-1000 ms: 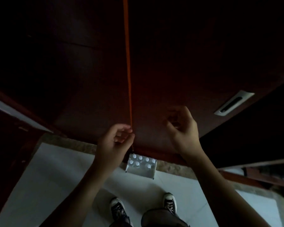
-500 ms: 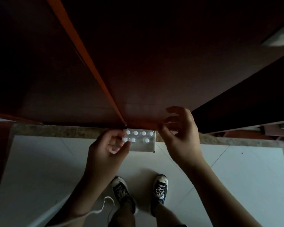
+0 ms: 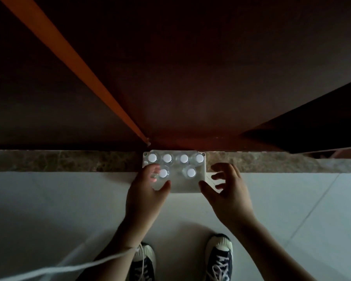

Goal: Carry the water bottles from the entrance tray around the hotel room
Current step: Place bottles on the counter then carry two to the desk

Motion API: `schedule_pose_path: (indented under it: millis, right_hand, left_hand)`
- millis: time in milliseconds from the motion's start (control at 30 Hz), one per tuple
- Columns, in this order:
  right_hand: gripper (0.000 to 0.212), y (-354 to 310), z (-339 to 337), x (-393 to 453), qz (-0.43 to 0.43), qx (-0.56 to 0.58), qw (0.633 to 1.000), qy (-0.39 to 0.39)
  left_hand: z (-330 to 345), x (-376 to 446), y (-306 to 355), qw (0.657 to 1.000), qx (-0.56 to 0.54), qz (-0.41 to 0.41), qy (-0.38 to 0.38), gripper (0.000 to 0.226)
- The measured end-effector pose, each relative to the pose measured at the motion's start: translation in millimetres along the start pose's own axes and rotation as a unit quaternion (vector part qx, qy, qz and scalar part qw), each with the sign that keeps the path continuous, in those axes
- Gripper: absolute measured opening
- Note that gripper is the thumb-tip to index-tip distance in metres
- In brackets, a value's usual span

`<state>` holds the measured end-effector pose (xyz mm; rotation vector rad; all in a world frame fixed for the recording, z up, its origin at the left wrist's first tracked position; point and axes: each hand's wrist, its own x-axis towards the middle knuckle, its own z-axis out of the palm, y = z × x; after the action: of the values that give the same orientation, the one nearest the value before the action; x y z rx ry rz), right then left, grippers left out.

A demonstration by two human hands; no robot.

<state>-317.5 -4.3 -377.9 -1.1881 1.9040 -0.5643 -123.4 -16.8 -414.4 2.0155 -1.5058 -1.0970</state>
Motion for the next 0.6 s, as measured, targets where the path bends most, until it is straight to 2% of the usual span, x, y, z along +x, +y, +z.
schedule_pose_path:
  millis: [133,200,267,400,600]
  right_hand:
    - [0.052,75.9,68.3,43.1,0.035,-0.046,0.998,-0.025]
    - [0.057,105.5,99.1,60.0,0.045,-0.058,0.997,-0.03]
    - [0.06,130.4,127.5,71.7,0.049,-0.059,0.997,-0.024]
    - [0.059,166.1,167.1,84.9,0.051,-0.038,0.998,0.023]
    - [0.063,193.0,205.2,101.9,0.053,-0.011,0.996,0.072]
  left_hand:
    - [68.8,42.0,-66.0,0.994,0.094,-0.011,-0.046,0.069]
    - [98.2,52.1,-92.6,0.99,0.132,-0.006,-0.058,0.064]
    - [121.5,54.5,-112.6,0.989,0.147,-0.004,-0.02,0.058]
    - [155.5,57.3,-137.6,0.991,0.118,0.011,0.067,0.066]
    - [181.7,80.4,-178.6,0.99,0.076,0.033,0.11,0.061]
